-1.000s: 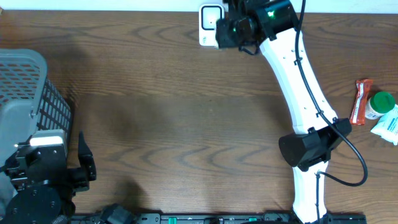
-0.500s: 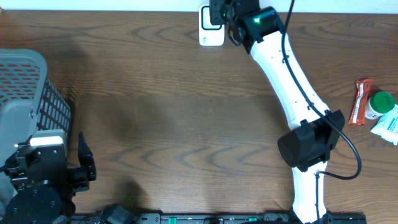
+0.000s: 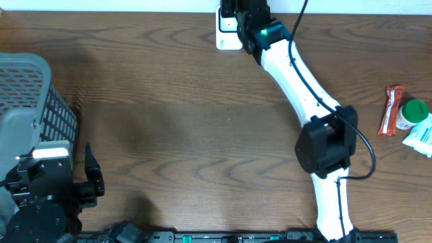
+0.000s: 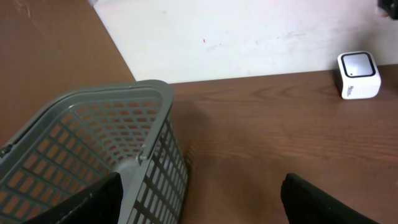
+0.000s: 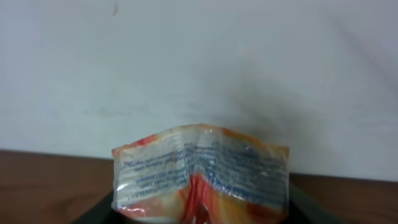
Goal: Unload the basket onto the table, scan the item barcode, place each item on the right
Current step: 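Hold the Kleenex pack against the scanner face with the right gripper, then carry the Kleenex pack to the right table edge and release it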
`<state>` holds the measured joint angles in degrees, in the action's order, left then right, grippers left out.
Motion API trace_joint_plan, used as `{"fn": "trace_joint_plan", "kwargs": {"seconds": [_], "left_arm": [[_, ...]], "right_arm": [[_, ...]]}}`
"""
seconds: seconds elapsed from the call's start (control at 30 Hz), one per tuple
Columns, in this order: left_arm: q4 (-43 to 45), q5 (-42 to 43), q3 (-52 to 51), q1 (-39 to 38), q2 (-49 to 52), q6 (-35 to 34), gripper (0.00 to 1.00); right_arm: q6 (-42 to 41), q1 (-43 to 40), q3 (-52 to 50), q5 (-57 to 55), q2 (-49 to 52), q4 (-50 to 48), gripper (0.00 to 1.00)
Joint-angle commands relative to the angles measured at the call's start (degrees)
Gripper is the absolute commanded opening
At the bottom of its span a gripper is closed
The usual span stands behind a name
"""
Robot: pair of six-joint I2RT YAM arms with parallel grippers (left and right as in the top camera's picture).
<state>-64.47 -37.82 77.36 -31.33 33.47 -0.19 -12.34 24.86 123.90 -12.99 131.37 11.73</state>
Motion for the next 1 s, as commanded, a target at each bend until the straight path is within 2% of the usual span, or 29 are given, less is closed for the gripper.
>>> {"fn": "trace_joint_plan", "kwargs": {"seconds": [0.0,0.33,0.97], "left_arm": [[0.0,-0.3,0.1,0.0,-0.4,-0.1,0.82],[0.0,-0.3,0.1,0.0,-0.4,-0.1,0.82],[0.0,-0.3,0.1,0.0,-0.4,-0.1,0.82]], "right_arm": [[0.7,-0.1,-0.5,-1.6,4.4,-2.7,0.54],[-3.3,-0.7,-0.5,-2.2,11.9,-9.8,0.55],[-3.5,-1.6,-0.5,-2.7,16.5,-10.8,0.61]]}}
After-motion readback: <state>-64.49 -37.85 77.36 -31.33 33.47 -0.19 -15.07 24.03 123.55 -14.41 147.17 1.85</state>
